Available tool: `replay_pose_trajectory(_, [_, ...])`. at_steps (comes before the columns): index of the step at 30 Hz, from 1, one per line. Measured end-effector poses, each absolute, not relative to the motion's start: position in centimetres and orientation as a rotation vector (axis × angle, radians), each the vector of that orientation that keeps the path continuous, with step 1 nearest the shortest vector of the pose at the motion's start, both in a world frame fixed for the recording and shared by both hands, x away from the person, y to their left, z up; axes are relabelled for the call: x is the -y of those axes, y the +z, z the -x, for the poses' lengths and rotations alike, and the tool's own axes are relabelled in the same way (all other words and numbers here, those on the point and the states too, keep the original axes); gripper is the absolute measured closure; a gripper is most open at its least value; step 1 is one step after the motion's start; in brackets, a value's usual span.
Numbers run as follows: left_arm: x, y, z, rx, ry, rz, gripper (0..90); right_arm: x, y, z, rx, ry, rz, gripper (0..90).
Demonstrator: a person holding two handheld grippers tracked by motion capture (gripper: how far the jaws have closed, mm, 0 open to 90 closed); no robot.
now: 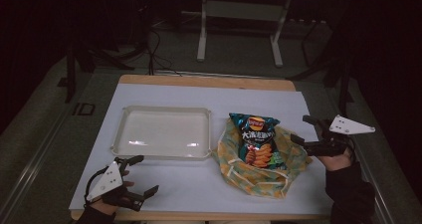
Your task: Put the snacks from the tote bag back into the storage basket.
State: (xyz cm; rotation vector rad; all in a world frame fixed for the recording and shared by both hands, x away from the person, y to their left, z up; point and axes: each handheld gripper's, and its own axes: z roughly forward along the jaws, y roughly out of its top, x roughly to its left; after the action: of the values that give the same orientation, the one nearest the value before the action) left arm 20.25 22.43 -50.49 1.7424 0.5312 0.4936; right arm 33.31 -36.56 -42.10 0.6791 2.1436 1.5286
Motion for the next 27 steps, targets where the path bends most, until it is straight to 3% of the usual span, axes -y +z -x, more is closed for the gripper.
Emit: replay_pose_trajectory(27, [-22.2,-50.8,-20.3,-0.522,0.489,-1.764,0.0,35.4,-45.0,-38.7,-2.228,1.489,-0.792,14.5])
